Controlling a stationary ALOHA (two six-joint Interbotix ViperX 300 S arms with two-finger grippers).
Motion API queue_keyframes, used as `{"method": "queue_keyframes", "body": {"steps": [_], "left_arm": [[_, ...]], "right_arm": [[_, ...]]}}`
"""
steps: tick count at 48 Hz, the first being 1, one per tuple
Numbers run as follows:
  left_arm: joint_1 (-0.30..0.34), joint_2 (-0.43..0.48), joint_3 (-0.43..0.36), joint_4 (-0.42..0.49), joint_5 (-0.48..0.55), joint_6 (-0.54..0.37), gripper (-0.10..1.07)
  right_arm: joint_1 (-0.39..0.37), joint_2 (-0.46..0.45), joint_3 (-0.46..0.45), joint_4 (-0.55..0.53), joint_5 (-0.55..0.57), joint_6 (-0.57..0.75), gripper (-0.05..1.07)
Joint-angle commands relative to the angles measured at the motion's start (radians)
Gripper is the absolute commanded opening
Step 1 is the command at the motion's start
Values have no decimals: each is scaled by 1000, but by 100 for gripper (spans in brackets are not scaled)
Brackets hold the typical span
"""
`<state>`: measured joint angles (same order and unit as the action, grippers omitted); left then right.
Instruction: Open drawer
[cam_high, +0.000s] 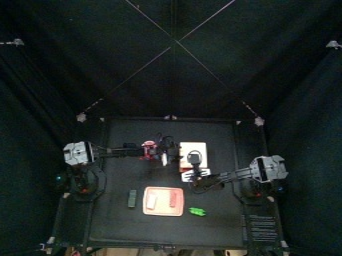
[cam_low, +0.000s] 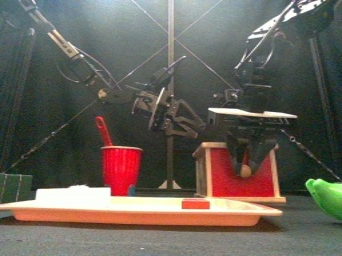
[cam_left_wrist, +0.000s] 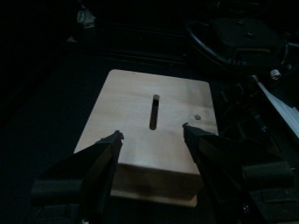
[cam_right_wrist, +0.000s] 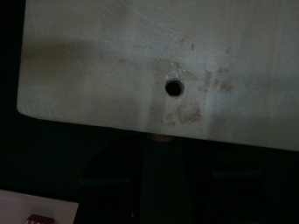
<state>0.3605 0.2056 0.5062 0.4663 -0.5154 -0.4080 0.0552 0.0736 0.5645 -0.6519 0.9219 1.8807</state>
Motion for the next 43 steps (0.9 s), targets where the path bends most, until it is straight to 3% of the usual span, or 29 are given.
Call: {"method": "queue_keyframes", "body": {"steps": [1,12,24,32,43], "left_arm": [[0,-2,-35,-9,-9,2,92],[9,63,-78,-41,-9,3,83],[11,97,-104,-72,-6,3,54],[11,103,-100,-91,20,2,41],[11,106,-103,-124,123,2,39]], "right_arm": [[-6,-15,-8,-6,-9,-2,54],[-6,-15,-11,-14,-12,-2,54],[-6,-15,-9,-14,-14,-2,54],[-6,-15,-9,-17,-21,-2,54],[-6,-15,-9,-21,-34,-3,54]]}}
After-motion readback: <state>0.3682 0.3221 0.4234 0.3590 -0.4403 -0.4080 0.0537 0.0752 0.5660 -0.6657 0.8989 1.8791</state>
